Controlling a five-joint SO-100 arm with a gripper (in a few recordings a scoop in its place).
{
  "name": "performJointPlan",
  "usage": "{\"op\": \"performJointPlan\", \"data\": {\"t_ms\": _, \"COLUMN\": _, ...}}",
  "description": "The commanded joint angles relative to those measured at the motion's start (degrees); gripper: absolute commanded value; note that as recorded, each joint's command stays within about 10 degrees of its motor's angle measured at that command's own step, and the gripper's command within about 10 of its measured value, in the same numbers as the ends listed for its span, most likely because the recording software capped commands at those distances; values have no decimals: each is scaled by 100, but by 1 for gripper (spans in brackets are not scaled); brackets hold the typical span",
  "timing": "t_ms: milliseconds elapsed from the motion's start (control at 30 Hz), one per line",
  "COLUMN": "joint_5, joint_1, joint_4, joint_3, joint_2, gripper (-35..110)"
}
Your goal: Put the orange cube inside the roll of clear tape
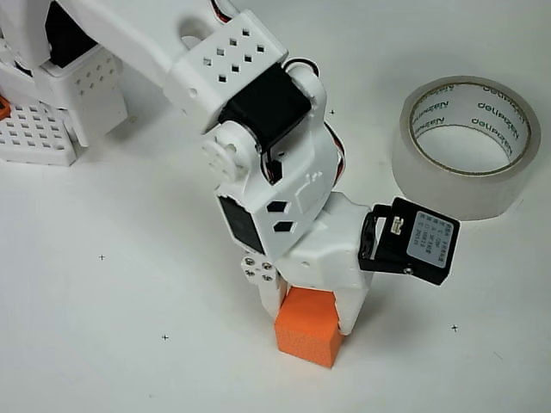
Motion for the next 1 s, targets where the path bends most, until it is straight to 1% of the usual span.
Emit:
{"op": "performJointPlan", "data": {"t_ms": 0, "joint_5": -35, "joint_1": -35, "joint_4": 211, "joint_3": -246, "joint_2": 991, "gripper": 19}}
{"op": "performJointPlan", "data": {"t_ms": 167, "joint_5": 79, "joint_1": -369, "joint_4": 571, "joint_3": -246, "joint_2": 1431, "gripper": 19}}
{"op": "performJointPlan", "data": {"t_ms": 400, "joint_5": 316, "joint_1": -993, "joint_4": 773, "joint_3": -272, "joint_2": 1890, "gripper": 19}}
{"op": "performJointPlan", "data": {"t_ms": 667, "joint_5": 589, "joint_1": -1600, "joint_4": 826, "joint_3": -272, "joint_2": 2312, "gripper": 19}}
{"op": "performJointPlan", "data": {"t_ms": 967, "joint_5": 896, "joint_1": -2232, "joint_4": 844, "joint_3": -369, "joint_2": 2364, "gripper": 19}}
